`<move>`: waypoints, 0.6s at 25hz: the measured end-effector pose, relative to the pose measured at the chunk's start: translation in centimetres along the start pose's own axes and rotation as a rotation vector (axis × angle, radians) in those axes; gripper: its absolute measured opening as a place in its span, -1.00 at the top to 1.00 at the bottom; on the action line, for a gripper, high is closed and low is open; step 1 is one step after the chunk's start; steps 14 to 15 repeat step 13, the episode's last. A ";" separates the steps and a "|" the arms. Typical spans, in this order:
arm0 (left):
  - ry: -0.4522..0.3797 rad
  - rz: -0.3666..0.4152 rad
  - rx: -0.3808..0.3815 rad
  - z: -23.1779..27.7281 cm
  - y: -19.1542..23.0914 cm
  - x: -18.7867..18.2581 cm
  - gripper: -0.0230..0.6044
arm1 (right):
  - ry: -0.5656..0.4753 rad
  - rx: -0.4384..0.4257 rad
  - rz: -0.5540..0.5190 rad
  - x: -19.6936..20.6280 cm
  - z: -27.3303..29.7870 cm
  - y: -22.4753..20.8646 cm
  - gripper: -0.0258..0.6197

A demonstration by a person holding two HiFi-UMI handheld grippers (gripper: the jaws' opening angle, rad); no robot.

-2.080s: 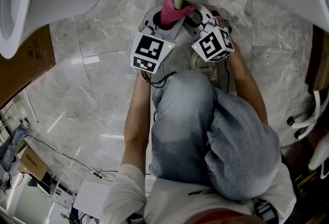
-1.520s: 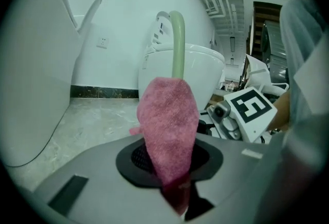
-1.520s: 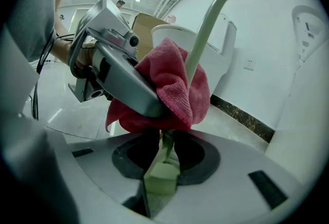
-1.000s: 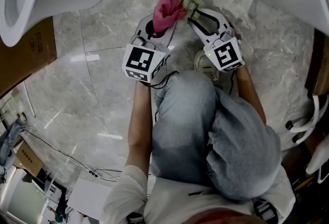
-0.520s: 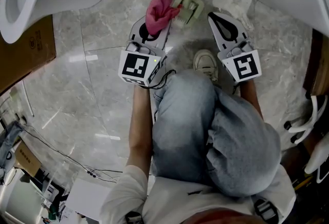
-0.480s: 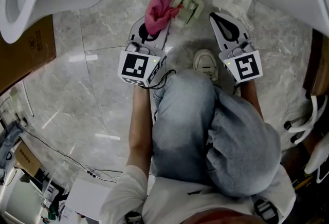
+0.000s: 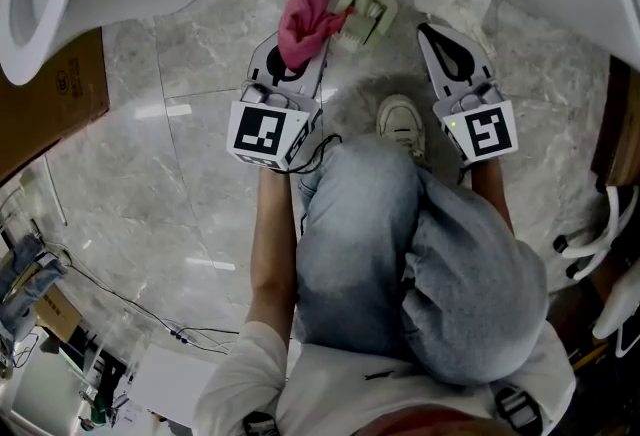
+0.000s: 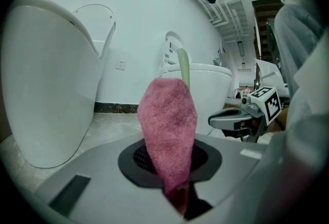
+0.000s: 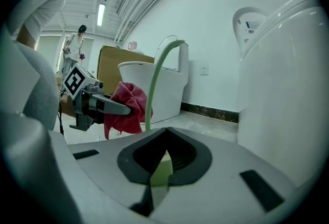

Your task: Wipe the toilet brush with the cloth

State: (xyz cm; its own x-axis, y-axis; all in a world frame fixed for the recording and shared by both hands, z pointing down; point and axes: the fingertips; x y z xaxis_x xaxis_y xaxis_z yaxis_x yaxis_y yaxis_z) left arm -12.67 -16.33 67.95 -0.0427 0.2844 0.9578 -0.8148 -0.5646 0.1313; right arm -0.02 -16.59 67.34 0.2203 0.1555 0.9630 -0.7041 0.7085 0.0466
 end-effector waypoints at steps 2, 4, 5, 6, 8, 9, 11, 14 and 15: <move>0.001 0.001 -0.001 0.0 0.0 0.1 0.69 | -0.005 -0.003 -0.002 -0.1 0.1 0.0 0.93; 0.001 -0.001 -0.001 0.0 0.0 0.1 0.69 | -0.005 -0.002 0.002 -0.1 0.1 0.0 0.93; 0.001 -0.001 -0.001 0.0 0.0 0.1 0.69 | -0.005 -0.001 0.003 -0.1 0.1 -0.1 0.93; 0.000 -0.002 -0.001 0.0 0.0 0.0 0.69 | -0.005 -0.001 0.003 -0.2 0.1 -0.1 0.93; -0.001 -0.008 -0.003 0.0 0.0 -0.1 0.69 | -0.008 -0.002 0.001 -0.3 0.2 -0.1 0.93; -0.001 -0.009 -0.003 -0.1 0.0 -0.1 0.69 | -0.008 -0.002 0.000 -0.3 0.2 0.0 0.93; -0.002 -0.007 -0.003 -0.1 0.0 -0.2 0.69 | -0.008 -0.002 -0.002 -0.4 0.2 0.0 0.93; -0.003 -0.008 -0.003 -0.2 0.0 -0.2 0.69 | -0.007 -0.002 -0.003 -0.4 0.3 0.0 0.93; -0.003 -0.008 -0.003 -0.2 0.0 -0.2 0.69 | -0.007 -0.002 -0.003 -0.4 0.3 0.0 0.93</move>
Point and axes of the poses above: the fingertips, and each gripper's own axes: z forward along the fingers, y to its left, x out of its underside
